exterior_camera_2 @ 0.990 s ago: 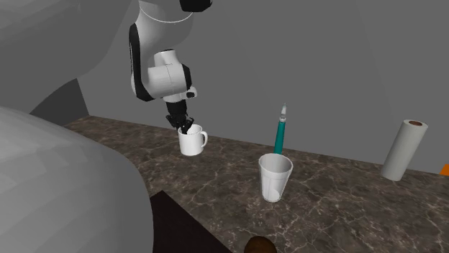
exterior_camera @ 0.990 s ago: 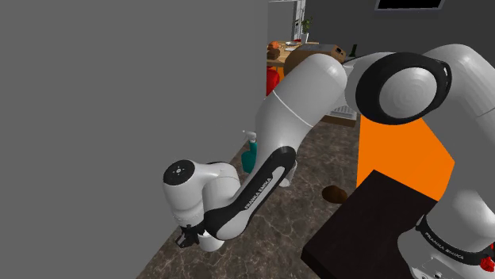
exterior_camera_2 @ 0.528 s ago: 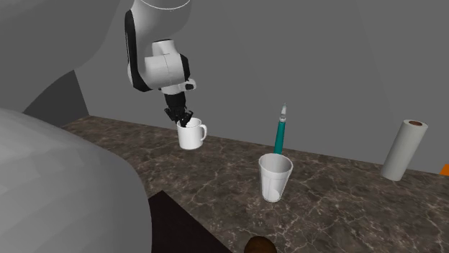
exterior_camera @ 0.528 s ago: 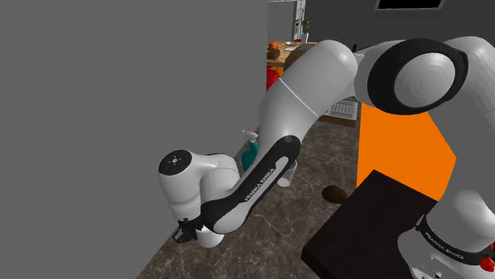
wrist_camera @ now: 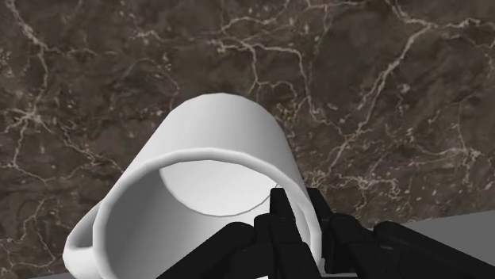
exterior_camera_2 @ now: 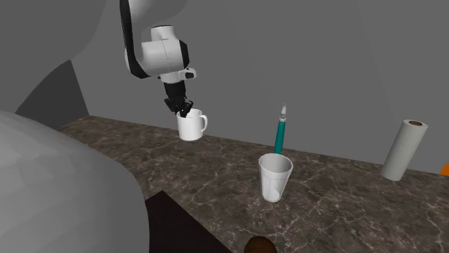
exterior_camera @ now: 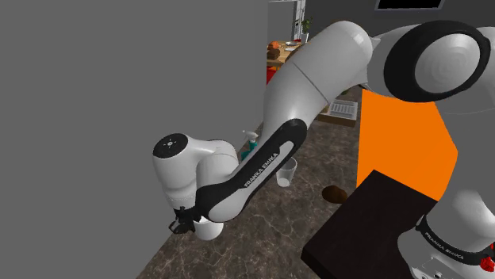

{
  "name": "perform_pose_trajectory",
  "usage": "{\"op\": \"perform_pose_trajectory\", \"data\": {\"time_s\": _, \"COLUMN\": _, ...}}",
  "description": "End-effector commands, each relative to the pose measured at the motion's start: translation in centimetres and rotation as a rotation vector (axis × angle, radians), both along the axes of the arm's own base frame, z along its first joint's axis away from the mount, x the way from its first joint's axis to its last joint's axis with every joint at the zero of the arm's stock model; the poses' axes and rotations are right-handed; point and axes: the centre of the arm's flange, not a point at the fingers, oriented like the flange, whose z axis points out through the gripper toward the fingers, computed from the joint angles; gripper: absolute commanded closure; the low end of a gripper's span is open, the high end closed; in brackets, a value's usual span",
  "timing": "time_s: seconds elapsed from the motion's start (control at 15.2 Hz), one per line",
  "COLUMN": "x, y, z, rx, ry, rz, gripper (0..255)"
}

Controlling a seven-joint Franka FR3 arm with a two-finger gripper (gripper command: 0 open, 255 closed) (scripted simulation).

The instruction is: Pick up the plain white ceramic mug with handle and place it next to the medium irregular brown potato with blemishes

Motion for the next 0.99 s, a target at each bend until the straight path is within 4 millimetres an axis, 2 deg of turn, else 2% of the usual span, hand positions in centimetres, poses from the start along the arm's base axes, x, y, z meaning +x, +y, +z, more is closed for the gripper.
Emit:
{"op": "perform_pose_trajectory", "data": {"time_s": 0.0, "x": -0.1, "y": 0.2, "z": 1.2, "rx": 0.000, "ry": 0.000, "rz": 0.000, "gripper": 255}}
{"op": "perform_pose_trajectory", "data": {"time_s": 0.92, "x": -0.1, "y": 0.2, "z": 8.6, "rx": 0.000, "ry": 0.000, "rz": 0.000, "gripper": 255}}
